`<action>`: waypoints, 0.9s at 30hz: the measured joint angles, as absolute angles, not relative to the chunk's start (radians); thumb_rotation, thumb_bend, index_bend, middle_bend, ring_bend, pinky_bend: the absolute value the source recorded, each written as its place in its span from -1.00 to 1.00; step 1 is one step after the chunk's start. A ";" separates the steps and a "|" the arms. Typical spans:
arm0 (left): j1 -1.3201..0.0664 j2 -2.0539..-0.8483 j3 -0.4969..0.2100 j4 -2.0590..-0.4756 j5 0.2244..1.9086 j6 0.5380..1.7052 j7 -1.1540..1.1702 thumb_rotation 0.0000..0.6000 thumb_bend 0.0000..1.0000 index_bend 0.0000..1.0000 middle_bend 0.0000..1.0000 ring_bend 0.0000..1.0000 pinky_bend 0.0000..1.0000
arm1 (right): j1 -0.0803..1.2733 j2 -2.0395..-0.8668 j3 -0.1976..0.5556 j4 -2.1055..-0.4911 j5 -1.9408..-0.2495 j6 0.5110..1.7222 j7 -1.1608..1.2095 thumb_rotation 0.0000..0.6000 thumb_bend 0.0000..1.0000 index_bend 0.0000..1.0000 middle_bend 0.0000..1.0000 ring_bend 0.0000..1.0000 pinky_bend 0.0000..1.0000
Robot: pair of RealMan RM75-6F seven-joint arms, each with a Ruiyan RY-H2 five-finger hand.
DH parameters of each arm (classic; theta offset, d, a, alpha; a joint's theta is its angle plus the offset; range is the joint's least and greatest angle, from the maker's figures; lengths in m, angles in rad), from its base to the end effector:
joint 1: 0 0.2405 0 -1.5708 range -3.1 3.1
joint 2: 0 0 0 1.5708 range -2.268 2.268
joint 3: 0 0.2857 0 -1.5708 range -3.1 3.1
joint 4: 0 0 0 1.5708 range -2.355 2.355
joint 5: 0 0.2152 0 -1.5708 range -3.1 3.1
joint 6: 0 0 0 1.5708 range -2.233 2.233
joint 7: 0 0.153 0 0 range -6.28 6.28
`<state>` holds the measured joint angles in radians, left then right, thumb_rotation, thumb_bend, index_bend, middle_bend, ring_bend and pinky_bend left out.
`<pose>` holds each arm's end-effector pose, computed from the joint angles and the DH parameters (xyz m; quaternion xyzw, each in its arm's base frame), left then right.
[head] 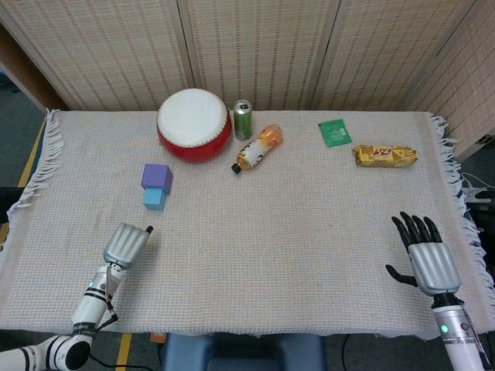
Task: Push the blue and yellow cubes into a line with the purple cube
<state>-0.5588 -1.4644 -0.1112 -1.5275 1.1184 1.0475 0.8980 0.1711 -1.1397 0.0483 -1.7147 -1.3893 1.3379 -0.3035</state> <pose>-0.2452 0.3308 0.0060 -0.7946 -0.2073 -0.1828 0.5406 -0.3211 -0.2162 0.1339 0.6526 -0.3725 0.2999 0.5877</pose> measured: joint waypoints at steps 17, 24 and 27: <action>-0.731 -1.574 -0.152 -1.293 0.936 0.927 0.959 1.00 -0.24 -0.05 1.00 1.00 1.00 | 0.186 -1.137 0.073 -1.699 -1.322 1.306 -0.304 0.53 -0.99 -1.00 -1.00 -1.00 -1.00; -0.749 -1.586 -0.134 -1.263 0.927 0.922 0.926 1.00 -0.24 -0.19 1.00 1.00 1.00 | 0.190 -1.141 0.075 -1.697 -1.314 1.303 -0.310 0.53 -0.99 -1.00 -1.00 -1.00 -1.00; -0.753 -1.590 -0.124 -1.260 0.927 0.922 0.913 1.00 -0.24 -0.27 1.00 1.00 1.00 | 0.189 -1.140 0.074 -1.698 -1.315 1.306 -0.311 0.53 -0.99 -1.00 -1.00 -1.00 -1.00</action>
